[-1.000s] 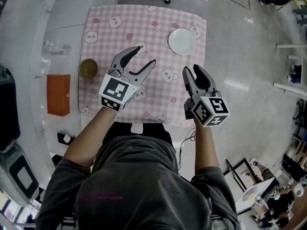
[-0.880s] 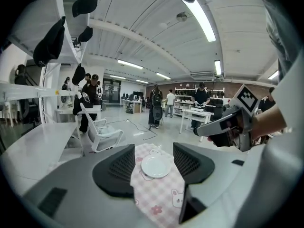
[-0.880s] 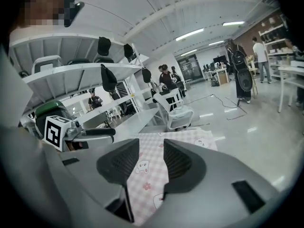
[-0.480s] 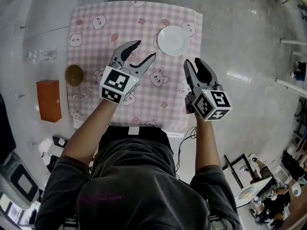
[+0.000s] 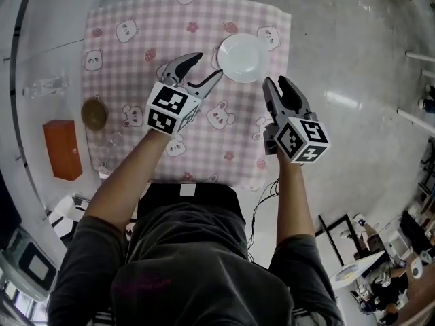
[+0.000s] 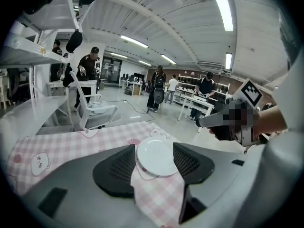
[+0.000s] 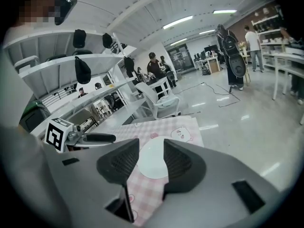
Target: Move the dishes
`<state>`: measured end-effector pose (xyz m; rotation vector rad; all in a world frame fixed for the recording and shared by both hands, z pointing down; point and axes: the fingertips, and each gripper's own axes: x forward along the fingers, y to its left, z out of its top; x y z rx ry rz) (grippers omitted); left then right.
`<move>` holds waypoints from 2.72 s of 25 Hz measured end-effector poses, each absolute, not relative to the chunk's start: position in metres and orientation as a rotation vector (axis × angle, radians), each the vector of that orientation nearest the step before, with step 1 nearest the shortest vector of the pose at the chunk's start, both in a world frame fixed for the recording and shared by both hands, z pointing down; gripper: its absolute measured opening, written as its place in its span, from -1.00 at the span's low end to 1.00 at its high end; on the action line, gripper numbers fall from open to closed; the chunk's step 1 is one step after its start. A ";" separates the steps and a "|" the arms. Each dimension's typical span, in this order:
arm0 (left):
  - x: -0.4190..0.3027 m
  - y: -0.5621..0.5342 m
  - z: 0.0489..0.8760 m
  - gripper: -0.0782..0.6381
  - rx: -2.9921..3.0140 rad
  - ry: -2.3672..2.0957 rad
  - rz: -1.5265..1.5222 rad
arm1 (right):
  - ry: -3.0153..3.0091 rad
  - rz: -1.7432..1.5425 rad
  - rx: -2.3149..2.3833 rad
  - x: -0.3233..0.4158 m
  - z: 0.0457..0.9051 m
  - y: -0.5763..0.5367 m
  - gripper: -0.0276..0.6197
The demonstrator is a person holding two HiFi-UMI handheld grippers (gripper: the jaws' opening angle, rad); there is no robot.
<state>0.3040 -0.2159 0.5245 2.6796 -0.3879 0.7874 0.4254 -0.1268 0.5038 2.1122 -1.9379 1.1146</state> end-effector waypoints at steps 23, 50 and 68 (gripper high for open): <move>0.335 -0.237 0.612 -0.14 2.561 -0.349 0.883 | -1.828 1.244 2.095 0.450 0.602 -0.146 -0.42; 0.339 -0.242 0.637 -0.38 2.422 -0.372 1.006 | -1.776 1.248 2.035 0.448 0.630 -0.155 -0.43; 0.341 -0.240 0.637 -0.55 2.369 -0.398 0.997 | -1.694 1.319 2.104 0.455 0.633 -0.155 -0.73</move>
